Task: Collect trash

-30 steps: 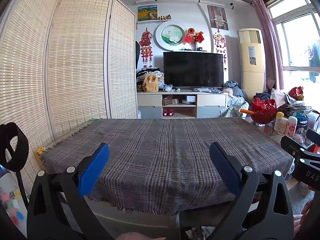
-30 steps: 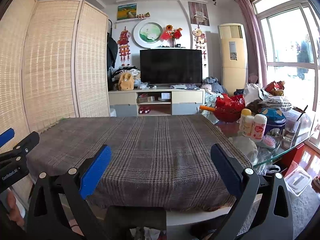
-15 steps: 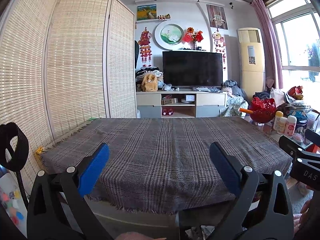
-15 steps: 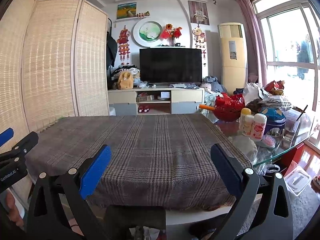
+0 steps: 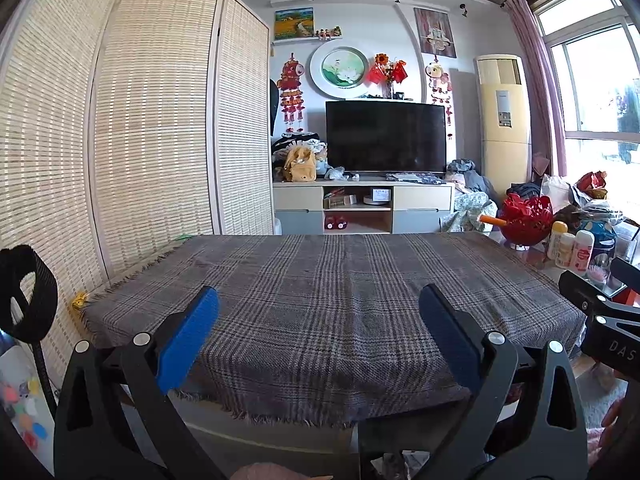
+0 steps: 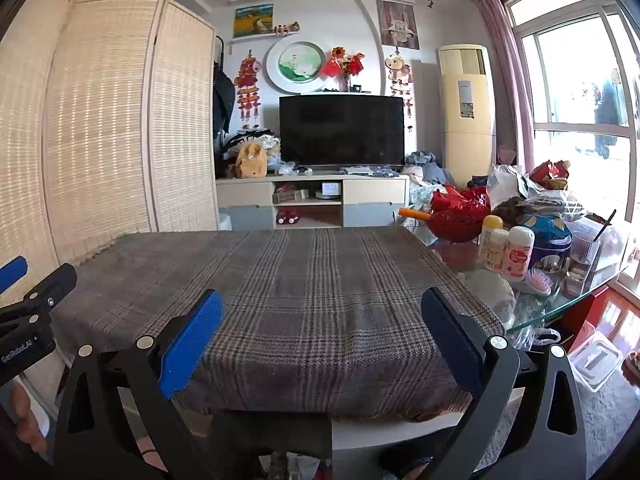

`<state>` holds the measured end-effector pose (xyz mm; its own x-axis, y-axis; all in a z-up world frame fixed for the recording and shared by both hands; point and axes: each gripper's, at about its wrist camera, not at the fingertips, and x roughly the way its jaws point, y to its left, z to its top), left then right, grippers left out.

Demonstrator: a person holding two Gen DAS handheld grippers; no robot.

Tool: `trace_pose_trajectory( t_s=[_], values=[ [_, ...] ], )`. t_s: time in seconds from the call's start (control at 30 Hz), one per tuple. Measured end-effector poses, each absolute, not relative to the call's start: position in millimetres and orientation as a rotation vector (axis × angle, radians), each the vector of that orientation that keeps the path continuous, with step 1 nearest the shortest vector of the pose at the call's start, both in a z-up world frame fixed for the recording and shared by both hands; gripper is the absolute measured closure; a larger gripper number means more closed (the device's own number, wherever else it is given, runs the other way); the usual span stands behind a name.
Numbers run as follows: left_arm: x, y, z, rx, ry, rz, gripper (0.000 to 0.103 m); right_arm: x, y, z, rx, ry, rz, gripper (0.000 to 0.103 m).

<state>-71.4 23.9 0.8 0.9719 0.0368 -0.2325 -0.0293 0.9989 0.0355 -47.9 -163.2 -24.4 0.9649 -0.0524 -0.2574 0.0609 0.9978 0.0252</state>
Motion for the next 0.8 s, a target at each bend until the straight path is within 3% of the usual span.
trace_pose_trajectory(
  t_s=[0.8],
  values=[
    [-69.0,26.1,-0.7,0.024,0.237,0.029,0.008,-43.4,-165.1,-24.3,0.032,0.277,-0.054,0.003]
  ],
)
